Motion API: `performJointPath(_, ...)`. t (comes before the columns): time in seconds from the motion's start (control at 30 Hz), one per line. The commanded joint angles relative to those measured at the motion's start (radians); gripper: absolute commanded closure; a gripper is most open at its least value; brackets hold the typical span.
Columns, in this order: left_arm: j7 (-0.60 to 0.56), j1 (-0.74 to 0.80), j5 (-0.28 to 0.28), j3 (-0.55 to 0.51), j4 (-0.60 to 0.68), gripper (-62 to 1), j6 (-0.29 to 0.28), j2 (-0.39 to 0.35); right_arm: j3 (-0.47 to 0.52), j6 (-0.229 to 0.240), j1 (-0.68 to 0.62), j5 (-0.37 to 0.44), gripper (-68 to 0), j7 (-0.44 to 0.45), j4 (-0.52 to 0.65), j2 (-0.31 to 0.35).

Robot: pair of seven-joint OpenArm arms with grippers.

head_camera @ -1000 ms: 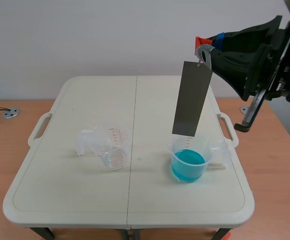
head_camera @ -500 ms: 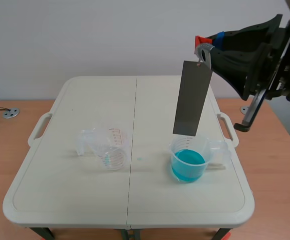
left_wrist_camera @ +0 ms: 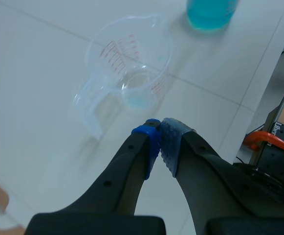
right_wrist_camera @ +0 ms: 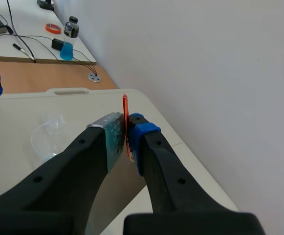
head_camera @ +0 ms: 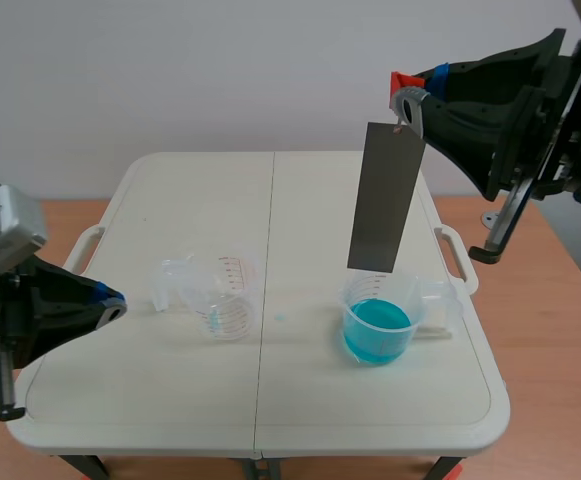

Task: Hold the metal plate by the orange handle, dip it into the blue solution, take it out and point at it, then put the plate back in the beaker on the left.
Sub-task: 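Raise the plate and point at it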

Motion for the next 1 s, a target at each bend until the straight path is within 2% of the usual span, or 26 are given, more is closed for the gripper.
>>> performJointPath(0.0, 0.0, -0.018, 0.004, 0.018, 0.018, -1.5, -0.002, 0.031, 0.014, 0.005, 0.01, 0.014, -1.3, 0.015, 0.021, 0.01)
performJointPath(0.33, 0.069, -0.164, 0.03, 0.168, 0.017, -1.5, -0.002, 0.181, 0.014, 0.005, 0.01, 0.014, -1.3, 0.015, 0.021, 0.01)
performJointPath(0.47, 0.105, -0.208, 0.066, 0.209, 0.017, -1.5, -0.002, 0.241, 0.014, 0.005, 0.01, 0.014, -1.3, 0.015, 0.021, 0.01)
performJointPath(0.67, 0.119, -0.254, 0.087, 0.262, 0.011, -1.5, -0.002, 0.308, 0.014, 0.005, 0.01, 0.014, -1.3, 0.015, 0.021, 0.01)
performJointPath(0.9, 0.145, -0.286, 0.137, 0.293, 0.009, -1.5, -0.002, 0.39, 0.014, 0.005, 0.01, 0.014, -1.3, 0.015, 0.021, 0.01)
performJointPath(0.97, 0.145, -0.288, 0.153, 0.293, 0.009, -1.5, 0.021, 0.407, 0.014, 0.005, 0.01, 0.014, -1.3, 0.015, 0.021, 0.01)
